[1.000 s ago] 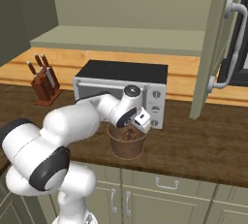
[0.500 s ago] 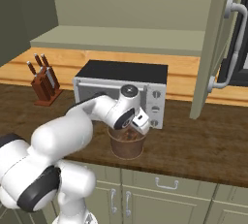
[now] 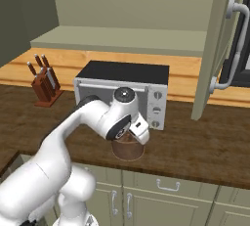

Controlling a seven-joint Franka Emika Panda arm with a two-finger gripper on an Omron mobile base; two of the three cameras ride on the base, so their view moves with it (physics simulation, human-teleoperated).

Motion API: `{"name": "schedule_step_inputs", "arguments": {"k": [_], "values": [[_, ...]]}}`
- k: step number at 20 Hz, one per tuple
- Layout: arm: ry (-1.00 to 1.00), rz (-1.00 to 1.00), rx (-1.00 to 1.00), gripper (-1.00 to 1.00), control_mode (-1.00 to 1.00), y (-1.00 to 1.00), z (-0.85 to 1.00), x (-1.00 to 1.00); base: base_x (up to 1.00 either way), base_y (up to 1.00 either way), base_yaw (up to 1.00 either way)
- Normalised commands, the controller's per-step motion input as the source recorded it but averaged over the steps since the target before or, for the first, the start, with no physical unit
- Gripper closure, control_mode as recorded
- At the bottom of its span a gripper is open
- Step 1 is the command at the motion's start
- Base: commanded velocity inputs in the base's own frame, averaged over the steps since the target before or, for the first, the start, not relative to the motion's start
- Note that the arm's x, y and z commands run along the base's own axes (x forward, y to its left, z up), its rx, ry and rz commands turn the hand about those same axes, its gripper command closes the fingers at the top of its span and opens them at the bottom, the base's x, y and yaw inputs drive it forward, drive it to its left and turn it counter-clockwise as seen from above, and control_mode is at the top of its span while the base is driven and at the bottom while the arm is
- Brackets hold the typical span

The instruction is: Open the cabinet, pick up the bread from the cabinet and place it in the basket. Then move the basket to the dining counter.

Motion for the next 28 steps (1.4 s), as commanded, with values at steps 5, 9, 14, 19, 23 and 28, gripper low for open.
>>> {"name": "schedule_step_inputs", "arguments": {"k": [5, 9, 14, 19, 23, 28], "values": [[0.00, -0.17, 0.00, -1.00, -1.00, 0.00, 0.00, -0.59, 0.00, 0.00, 0.00], [0.00, -0.19, 0.00, -1.00, -1.00, -0.09, 0.06, -0.08, 0.00, 0.00, 0.00], [0.04, -0.16, 0.00, -1.00, -1.00, -0.24, 0.01, 0.00, 0.00, 0.00, 0.00], [0.00, -0.10, 0.03, -1.00, -1.00, -0.16, 0.00, 0.03, 0.00, 0.00, 0.00], [0.00, -0.07, 0.05, -1.00, -1.00, -0.03, -0.03, 0.00, 0.00, 0.00, 0.00], [0.00, -0.01, 0.08, -1.00, -1.00, 0.00, -0.06, 0.17, 0.00, 0.00, 0.00]]}}
